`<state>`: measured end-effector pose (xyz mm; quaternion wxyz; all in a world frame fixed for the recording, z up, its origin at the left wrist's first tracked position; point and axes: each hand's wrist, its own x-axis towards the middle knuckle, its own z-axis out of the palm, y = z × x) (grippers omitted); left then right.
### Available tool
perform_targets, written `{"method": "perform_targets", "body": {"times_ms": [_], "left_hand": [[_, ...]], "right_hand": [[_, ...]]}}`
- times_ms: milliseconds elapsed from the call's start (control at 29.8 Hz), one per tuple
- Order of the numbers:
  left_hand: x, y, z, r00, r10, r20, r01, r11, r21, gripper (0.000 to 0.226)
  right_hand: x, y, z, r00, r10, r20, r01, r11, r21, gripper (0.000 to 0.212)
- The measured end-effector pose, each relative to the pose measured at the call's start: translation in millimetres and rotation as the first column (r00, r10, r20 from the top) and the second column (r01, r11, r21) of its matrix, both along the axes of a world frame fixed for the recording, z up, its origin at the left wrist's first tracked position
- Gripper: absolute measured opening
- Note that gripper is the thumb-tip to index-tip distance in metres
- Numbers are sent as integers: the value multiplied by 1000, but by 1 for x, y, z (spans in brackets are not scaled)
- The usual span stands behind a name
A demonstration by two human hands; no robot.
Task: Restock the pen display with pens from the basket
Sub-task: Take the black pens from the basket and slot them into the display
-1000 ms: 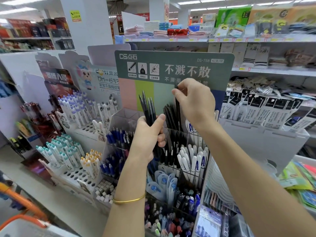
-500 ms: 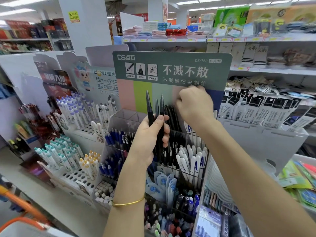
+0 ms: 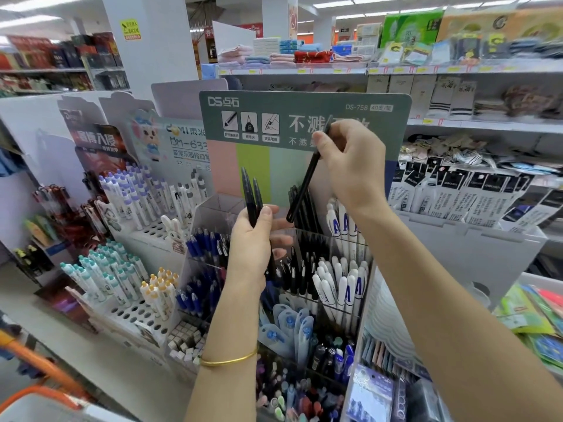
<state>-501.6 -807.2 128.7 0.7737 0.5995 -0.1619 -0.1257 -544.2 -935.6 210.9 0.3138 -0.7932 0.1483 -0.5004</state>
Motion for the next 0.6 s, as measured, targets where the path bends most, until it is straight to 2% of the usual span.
{"method": "perform_targets", "body": {"times_ms": [168,302,470,604], "left_hand": [[1,-2,-1,998,65,-2,-65,997,37,16],[0,-3,1,1000,20,-24,-20,1000,6,17],[-1,-1,3,999,-29,-42,28,999,-29,20],[-3,-2,5,998,-30,-57,29,999,-33,20]], "right_hand": [[3,2,-11,996,-69,59,75,992,-101,20],[8,5,-21,991,-128,-47,110,955,-276,21],[7,3,-12,973,-205,-109,151,915,-375,23],[6,4,-18,967,-198,-163,124,918,-377,21]]}}
